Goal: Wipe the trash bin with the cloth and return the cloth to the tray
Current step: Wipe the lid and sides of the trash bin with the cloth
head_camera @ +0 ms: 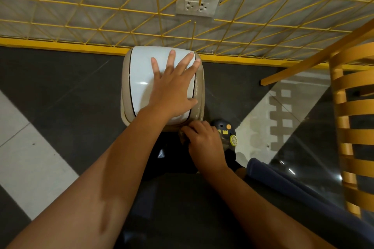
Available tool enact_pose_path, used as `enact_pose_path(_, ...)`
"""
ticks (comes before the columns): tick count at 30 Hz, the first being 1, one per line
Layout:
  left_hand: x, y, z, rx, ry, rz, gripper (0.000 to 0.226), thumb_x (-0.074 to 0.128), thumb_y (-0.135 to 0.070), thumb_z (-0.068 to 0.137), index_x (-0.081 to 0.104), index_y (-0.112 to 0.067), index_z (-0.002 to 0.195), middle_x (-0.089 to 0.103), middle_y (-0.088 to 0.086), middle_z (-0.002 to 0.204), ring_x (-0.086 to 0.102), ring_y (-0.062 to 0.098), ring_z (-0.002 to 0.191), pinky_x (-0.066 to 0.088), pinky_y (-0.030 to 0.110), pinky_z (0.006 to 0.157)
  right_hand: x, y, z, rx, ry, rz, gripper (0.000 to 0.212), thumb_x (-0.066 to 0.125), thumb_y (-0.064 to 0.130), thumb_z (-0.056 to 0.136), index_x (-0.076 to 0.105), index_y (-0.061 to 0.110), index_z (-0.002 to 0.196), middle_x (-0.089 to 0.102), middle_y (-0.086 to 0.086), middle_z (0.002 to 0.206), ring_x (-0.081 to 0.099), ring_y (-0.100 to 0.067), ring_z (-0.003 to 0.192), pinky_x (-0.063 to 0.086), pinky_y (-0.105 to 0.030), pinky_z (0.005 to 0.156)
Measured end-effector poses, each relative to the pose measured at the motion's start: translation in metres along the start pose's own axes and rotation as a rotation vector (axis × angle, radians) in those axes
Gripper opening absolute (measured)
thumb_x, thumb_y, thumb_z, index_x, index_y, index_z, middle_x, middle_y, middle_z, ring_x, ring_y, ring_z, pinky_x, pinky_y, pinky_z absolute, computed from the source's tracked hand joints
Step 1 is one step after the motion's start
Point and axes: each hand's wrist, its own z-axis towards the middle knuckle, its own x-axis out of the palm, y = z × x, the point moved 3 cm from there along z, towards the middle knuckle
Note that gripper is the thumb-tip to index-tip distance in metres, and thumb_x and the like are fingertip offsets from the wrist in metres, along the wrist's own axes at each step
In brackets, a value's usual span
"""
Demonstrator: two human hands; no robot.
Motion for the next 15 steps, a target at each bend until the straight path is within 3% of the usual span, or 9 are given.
enact_pose_path(5, -0.001, 0.002, -0.001, 0.009, 0.001, 0.012, 0.089, 0.057, -0.052, 0.081, 0.001, -0.030, 0.147, -0.005, -0.005, 0.157, -0.010, 0.029, 0.143, -0.008, 0.059, 0.109, 0.005, 0.010, 0.005, -0.066, 0.030, 0.054, 0.033, 0.038, 0.018, 0.079, 0.070, 0.011, 0.078, 0.066, -0.004, 0.078, 0.063, -0.022, 0.068, 0.050, -0.030, 0.052)
enact_pose_path(15, -0.003, 0.000, -0.001, 0.015, 0.011, 0.001, 0.088, 0.058, -0.050, 0.082, 0.002, -0.029, 0.147, -0.004, -0.004, 0.157, -0.011, 0.029, 0.143, -0.008, 0.059, 0.109, -0.005, -0.033, 0.002, -0.175, 0.039, -0.102, 0.031, 0.042, 0.027, 0.084, 0.072, 0.020, 0.090, 0.067, 0.000, 0.085, 0.062, -0.020, 0.071, 0.047, -0.030, 0.057)
